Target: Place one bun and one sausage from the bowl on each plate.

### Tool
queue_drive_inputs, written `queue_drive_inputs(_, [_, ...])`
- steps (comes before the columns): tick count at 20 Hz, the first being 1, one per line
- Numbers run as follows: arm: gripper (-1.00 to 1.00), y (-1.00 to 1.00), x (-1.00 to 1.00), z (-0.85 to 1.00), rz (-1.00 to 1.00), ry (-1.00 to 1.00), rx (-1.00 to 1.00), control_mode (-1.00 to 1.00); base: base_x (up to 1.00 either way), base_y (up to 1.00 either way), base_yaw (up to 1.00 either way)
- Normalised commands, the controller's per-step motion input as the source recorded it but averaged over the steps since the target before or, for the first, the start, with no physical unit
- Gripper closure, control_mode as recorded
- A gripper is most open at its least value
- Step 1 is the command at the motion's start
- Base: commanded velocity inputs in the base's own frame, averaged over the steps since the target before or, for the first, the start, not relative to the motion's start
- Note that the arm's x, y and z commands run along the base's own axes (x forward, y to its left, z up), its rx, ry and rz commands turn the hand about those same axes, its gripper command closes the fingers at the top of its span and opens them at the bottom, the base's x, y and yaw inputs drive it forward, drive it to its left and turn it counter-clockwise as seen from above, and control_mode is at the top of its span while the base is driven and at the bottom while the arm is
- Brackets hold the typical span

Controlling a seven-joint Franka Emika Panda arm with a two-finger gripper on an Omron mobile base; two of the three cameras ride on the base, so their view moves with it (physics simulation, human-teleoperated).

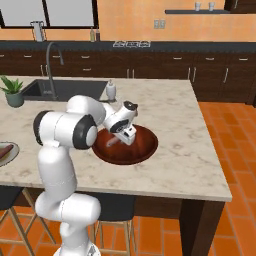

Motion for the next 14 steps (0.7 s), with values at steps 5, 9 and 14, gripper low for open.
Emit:
queue_drive_inputs(5, [-1.0, 0.32, 0.11, -0.33, 0.0, 0.0, 0.0, -1.0, 0.0, 0.0, 0.0])
queue_drive_inputs(9, [-1.0, 0.0, 0.03, -0.41, 0.01, 0.05, 0.01, -1.0, 0.0, 0.0, 0.0])
queue_drive_inputs(14, [1.0, -0.01, 0.03, -0.29, 0.0, 0.0, 0.07, -1.0, 0.0, 0.0, 0.0])
